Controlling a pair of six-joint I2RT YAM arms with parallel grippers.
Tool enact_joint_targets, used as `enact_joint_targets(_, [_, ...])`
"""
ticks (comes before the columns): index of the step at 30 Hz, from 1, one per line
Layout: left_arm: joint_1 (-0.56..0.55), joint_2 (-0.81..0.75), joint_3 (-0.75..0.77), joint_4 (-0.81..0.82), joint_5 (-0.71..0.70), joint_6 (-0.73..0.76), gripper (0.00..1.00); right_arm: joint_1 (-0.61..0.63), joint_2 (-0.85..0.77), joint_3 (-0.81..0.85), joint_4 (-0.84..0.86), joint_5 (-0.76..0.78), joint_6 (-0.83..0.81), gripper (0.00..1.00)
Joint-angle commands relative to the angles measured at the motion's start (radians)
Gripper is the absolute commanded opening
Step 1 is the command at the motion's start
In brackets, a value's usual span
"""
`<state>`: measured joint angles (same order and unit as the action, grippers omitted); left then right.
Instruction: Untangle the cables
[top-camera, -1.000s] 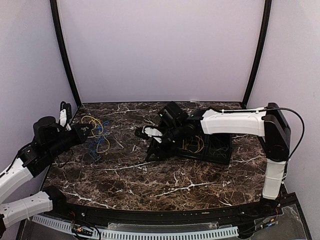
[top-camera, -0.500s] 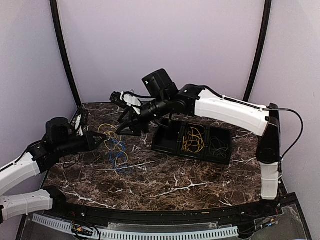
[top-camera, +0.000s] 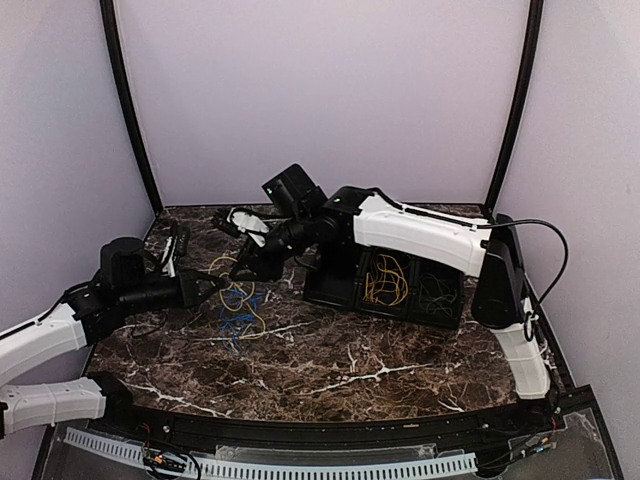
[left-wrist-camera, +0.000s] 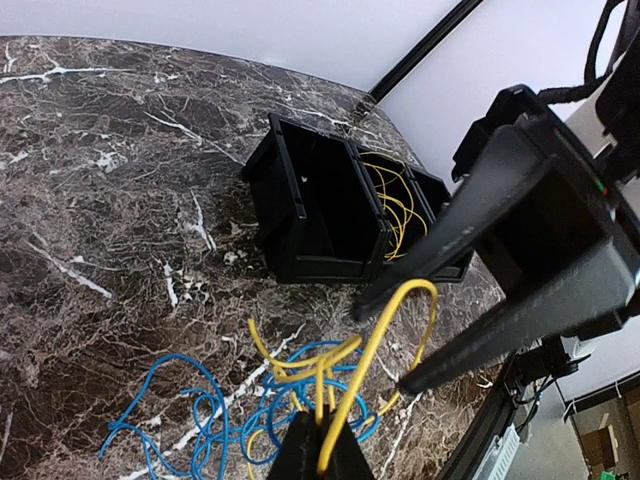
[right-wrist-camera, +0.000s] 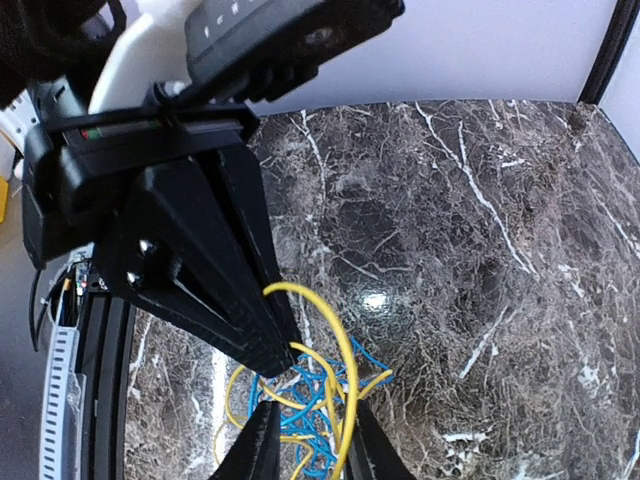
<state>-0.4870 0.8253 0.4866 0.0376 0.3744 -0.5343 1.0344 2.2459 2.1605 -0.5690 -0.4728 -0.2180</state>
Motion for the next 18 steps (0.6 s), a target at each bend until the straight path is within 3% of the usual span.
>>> enact_joint_targets(1, [-0.008, 0.014, -0.02, 0.026, 0.005, 0.016, 0.06, -0.004, -0.033, 0.032, 0.041, 0.001, 0.024, 0.14])
enact_joint_targets(3, [-0.01, 0.019, -0.02, 0.02, -0.017, 0.011, 0.13, -0.005, -0.054, 0.018, 0.047, -0.002, 0.03, 0.0])
enact_joint_targets(5, [-0.014, 0.017, -0.034, 0.058, -0.026, -0.012, 0.29, -0.006, -0.081, 0.003, 0.055, -0.022, 0.034, 0.0])
enact_joint_targets(9, [-0.048, 0.01, -0.092, 0.181, -0.032, -0.053, 0.36, -0.007, -0.116, 0.001, 0.058, -0.07, 0.049, 0.0])
enact_joint_targets(15, [-0.089, 0.055, -0.103, 0.198, -0.087, -0.028, 0.26, -0.007, -0.155, 0.016, 0.047, -0.064, 0.038, 0.0])
enact_joint_targets(18, [-0.091, 0.05, -0.114, 0.196, -0.131, -0.024, 0.11, -0.005, -0.176, 0.021, 0.036, -0.05, 0.024, 0.0])
